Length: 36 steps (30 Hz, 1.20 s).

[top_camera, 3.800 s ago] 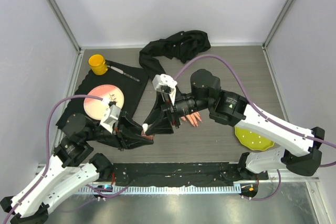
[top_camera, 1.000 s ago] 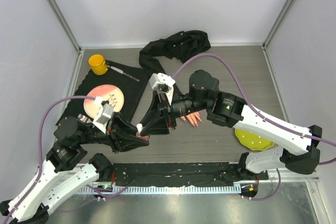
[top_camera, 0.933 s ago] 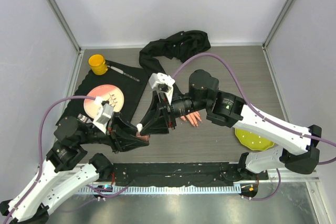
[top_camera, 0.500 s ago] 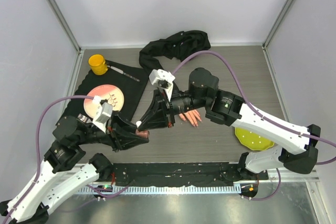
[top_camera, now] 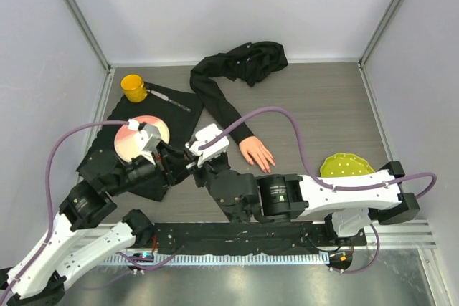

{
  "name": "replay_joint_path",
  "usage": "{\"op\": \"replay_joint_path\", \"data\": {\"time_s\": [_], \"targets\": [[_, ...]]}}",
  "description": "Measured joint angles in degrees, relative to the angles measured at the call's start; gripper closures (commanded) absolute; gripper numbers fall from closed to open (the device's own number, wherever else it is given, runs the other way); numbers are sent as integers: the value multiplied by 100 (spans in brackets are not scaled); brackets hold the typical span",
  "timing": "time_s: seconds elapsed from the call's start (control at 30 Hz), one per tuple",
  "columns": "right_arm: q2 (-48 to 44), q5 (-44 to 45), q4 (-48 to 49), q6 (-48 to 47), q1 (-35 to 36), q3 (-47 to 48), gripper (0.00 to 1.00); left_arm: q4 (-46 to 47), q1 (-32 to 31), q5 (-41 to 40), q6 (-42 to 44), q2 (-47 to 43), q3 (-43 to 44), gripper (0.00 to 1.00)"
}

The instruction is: Paint the nails

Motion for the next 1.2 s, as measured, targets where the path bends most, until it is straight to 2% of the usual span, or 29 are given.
{"op": "replay_joint_path", "data": {"time_s": [0.03, 0.07, 0.13, 0.17, 0.27, 0.47, 0.57, 0.7, 0.73, 0.83, 1.0, 1.2], "targets": [[63, 225, -52, 7, 0, 0, 95, -7, 7, -42, 0, 81, -37, 100], [92, 319, -90, 11, -7, -2, 84, -4, 9, -59, 0, 111, -68, 100], [118, 380, -131, 37, -20, -22, 72, 9, 11, -74, -4, 96, -136, 100], [114, 339, -136, 63, -22, -37, 61, 15, 11, -74, -7, 61, -160, 100], [44, 87, -208, 61, -15, -129, 42, 46, 37, -179, -13, -109, -258, 100], [-494, -809, -588, -63, -39, -380, 22, 15, 92, -306, -33, -286, -354, 100], [-800, -1784, -763, -61, -243, -549, 20, -2, 92, -125, -57, -286, -356, 100], [-1373, -3773, -857, 59, -1325, -946, 19, 28, 94, 387, -195, -330, -396, 100], [-1515, -4286, -870, 101, -1633, -1038, 20, 46, 94, 542, -232, -358, -420, 100], [-1808, -5567, -868, 146, -2350, -1156, 34, 168, 98, 1016, -415, -452, -496, 100], [-1805, -7396, -798, 245, -2741, -1095, 37, 501, 103, 1606, -756, -509, -518, 100], [-1349, -8531, -651, 345, -2817, -984, 36, 728, 103, 1814, -977, -588, -612, 100]]}}
